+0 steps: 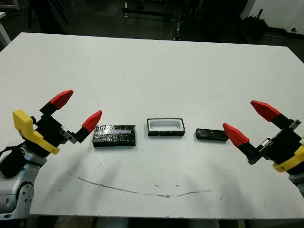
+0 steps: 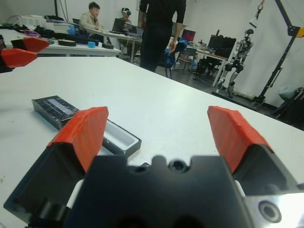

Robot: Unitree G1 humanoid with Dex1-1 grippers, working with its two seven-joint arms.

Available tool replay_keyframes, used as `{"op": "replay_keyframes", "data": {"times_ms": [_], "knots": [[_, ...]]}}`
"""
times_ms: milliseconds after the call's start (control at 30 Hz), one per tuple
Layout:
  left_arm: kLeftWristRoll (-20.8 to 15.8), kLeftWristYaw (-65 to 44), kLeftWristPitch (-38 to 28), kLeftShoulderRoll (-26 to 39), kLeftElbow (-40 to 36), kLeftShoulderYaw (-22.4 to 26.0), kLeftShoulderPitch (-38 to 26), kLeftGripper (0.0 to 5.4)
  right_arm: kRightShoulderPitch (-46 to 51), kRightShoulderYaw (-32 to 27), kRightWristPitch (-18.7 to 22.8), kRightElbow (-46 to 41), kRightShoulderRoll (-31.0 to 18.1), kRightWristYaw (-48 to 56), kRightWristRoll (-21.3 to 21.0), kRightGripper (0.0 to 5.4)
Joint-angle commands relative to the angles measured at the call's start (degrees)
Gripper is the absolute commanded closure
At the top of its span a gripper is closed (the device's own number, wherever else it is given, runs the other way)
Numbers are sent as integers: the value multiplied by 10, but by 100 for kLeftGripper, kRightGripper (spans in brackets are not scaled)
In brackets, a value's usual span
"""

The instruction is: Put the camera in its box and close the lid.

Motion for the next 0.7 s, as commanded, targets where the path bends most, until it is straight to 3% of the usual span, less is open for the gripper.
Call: {"op": "replay_keyframes", "data": {"times_ms": [33, 233, 300, 400, 533, 700], "knots": [[2, -4, 2, 1, 1, -1, 3, 1, -4, -3, 5, 6, -14, 8, -1, 0], [6, -4, -3, -1, 2, -3, 6, 1, -1, -5, 2, 7, -19, 21, -8, 0], [8, 0, -2, -2, -1, -3, 8, 1, -7, -4, -17, 14, -26, 30, -30, 0], [4, -3, -2, -2, 0, -2, 9, 1, -43, -10, -12, 32, -68, 52, -46, 0], [6, 0, 1, 1, -5, -3, 11, 1, -122, -5, 30, 81, -132, 92, -38, 0], [6, 0, 1, -2, -7, -5, 13, 1, -255, 59, 48, 201, -184, 186, -66, 0]]}}
